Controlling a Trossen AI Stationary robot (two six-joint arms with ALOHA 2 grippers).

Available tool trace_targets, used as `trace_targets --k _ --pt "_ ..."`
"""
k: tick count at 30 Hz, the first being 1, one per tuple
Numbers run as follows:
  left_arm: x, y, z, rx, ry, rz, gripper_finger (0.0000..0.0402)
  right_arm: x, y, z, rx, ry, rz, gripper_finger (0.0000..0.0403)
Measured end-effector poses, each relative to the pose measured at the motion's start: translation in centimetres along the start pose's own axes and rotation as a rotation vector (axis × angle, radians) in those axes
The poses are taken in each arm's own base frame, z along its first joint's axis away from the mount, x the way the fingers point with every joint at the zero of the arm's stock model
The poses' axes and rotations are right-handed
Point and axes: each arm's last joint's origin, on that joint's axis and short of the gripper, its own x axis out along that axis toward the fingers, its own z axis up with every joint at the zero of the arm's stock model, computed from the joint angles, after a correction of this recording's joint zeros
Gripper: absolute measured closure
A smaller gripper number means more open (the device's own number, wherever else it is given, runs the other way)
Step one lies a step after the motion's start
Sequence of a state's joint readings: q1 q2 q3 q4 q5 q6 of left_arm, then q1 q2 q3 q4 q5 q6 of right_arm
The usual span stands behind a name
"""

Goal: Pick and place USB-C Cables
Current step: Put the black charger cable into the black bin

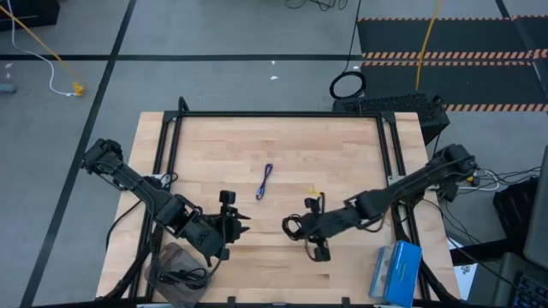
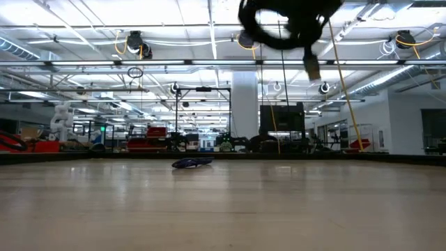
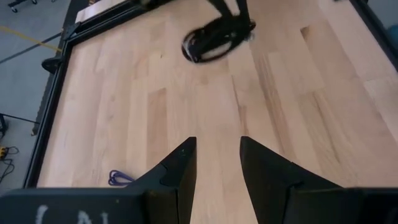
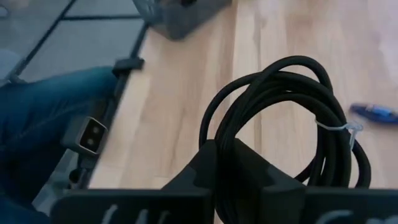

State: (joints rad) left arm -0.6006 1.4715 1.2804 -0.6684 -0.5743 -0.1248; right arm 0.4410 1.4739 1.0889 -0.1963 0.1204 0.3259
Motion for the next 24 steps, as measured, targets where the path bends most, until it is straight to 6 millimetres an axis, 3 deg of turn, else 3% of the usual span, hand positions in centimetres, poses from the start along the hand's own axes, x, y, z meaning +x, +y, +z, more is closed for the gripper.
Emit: trace_targets --k 13,24 --pt "0.0 -0.1 0.8 -0.055 -0.076 -0.010 0.0275 -5.9 2.6 1.1 -0.150 -0.198 -0.045 0.0388" --pt "0.0 -0.1 0.9 -0.068 -0.081 -0.011 0.0275 -9.7 3.7 1.2 -0.260 -0.308 -0.116 0.0387"
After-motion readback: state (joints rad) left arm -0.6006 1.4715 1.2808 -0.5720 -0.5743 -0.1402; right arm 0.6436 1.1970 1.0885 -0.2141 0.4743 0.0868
